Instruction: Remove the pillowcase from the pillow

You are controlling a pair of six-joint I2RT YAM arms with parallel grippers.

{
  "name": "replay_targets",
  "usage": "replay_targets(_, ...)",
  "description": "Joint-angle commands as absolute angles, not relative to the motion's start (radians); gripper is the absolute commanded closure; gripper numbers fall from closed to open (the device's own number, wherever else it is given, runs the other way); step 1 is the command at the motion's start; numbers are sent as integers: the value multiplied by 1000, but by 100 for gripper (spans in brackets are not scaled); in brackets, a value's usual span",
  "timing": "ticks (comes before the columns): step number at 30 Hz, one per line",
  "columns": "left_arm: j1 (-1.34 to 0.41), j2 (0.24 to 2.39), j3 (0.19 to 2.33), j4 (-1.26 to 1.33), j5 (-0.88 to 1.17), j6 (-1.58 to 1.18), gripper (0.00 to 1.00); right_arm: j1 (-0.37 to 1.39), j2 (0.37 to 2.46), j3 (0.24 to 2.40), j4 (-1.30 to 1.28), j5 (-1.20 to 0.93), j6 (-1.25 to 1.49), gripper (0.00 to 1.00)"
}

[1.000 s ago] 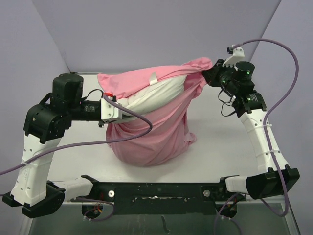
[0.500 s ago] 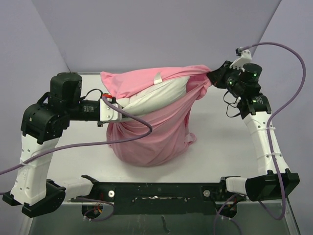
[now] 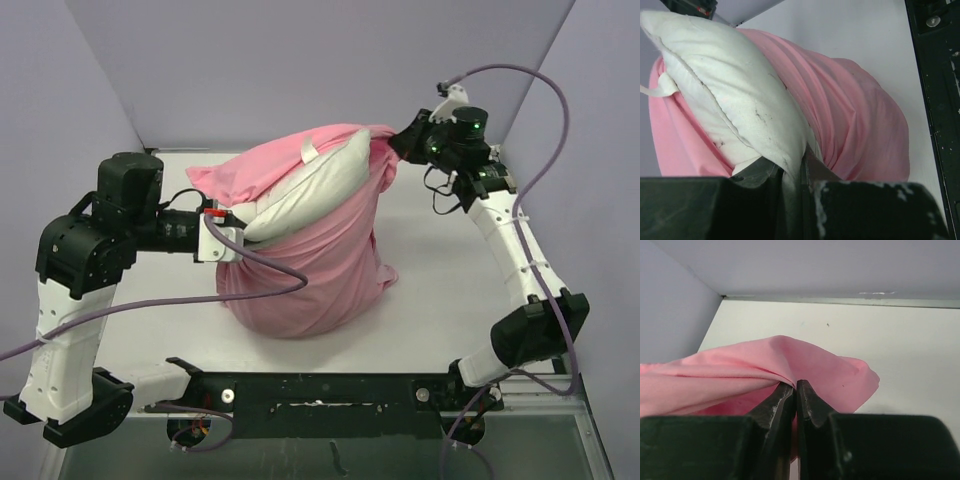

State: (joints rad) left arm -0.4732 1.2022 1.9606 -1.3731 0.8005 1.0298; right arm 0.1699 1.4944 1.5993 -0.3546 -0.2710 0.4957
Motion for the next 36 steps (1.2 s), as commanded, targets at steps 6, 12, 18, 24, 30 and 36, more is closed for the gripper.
replay_targets(6,-472,1025,1780,-923,724,748,100,306,1494,1329,-259,-15,330,90)
replay_targets(12,-471,1089,1769,-482,455,509,100,313,1355,1033,-147,-3,322,59)
replay_targets(18,-472,1203,1901,-434,326,384,100,321,1093,1065,-95,112,226,14)
replay_targets(24,-472,1236,1905,-396,223,413,100,344,924,1056,-117,80,184,9)
replay_targets(30,-472,1249,1902,-421,250,396,100,545,821,867,-23,34,103,9)
replay_targets(36,-472,1269,1938,-474,299,359,100,900,904,900,74,152,-206,8)
